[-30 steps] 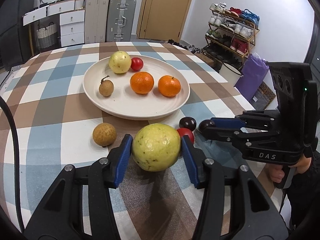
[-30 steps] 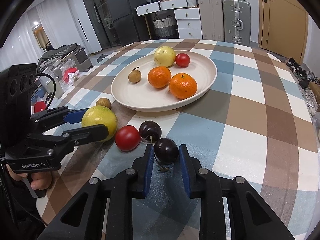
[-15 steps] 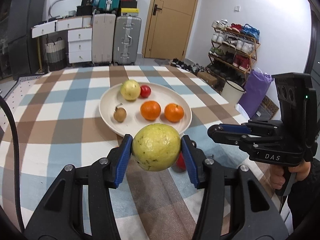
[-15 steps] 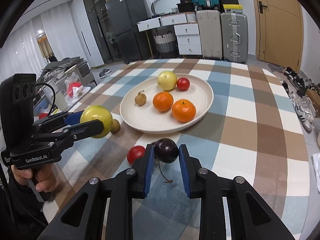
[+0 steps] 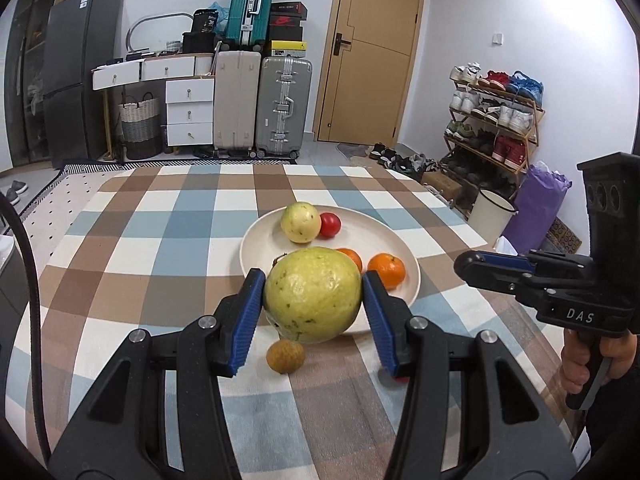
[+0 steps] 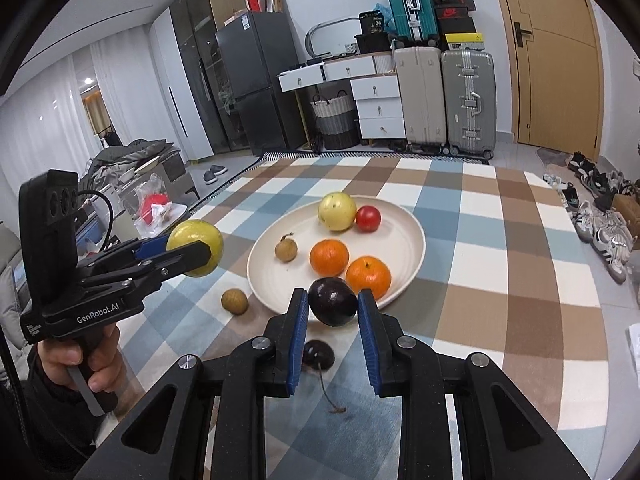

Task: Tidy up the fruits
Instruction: 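Carry the pomelo and cherry onto the plate and open both grippers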

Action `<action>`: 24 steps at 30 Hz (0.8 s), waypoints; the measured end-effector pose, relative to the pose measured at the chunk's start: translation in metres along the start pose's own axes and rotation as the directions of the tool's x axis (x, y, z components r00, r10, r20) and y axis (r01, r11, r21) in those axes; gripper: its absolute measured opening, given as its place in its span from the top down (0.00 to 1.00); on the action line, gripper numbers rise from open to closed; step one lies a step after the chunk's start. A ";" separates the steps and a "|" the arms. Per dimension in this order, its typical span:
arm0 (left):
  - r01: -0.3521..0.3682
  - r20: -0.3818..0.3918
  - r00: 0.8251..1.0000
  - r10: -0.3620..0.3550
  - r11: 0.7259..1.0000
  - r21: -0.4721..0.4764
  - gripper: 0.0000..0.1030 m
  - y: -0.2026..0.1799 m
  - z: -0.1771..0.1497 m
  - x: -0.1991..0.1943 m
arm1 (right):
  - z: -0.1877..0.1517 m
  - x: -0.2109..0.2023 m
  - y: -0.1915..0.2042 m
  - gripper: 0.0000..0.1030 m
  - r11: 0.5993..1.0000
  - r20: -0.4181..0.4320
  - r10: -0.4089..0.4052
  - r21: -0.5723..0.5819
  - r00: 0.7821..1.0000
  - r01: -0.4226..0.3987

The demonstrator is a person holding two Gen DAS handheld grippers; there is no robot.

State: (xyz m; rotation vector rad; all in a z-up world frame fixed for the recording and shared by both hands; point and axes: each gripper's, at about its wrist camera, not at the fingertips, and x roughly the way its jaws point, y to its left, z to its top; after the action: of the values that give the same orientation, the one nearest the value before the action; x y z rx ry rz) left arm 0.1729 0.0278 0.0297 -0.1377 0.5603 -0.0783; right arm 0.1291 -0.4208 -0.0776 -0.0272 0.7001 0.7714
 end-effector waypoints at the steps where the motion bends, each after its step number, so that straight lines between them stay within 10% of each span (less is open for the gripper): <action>1: -0.001 0.003 1.000 0.001 1.000 -0.001 0.54 0.001 0.002 0.001 | 0.002 0.000 0.000 0.75 1.000 0.004 -0.002 0.000 1.000 0.002; 24: -0.007 -0.019 1.000 0.007 1.000 -0.003 0.54 0.011 0.038 0.087 | 0.043 0.028 -0.025 0.75 1.000 0.045 -0.006 0.028 0.999 0.005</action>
State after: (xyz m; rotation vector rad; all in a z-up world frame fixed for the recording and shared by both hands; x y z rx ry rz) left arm 0.2670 0.0328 0.0149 -0.1378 0.5796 -0.0722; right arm 0.1838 -0.4099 -0.0668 0.0131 0.6679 0.7548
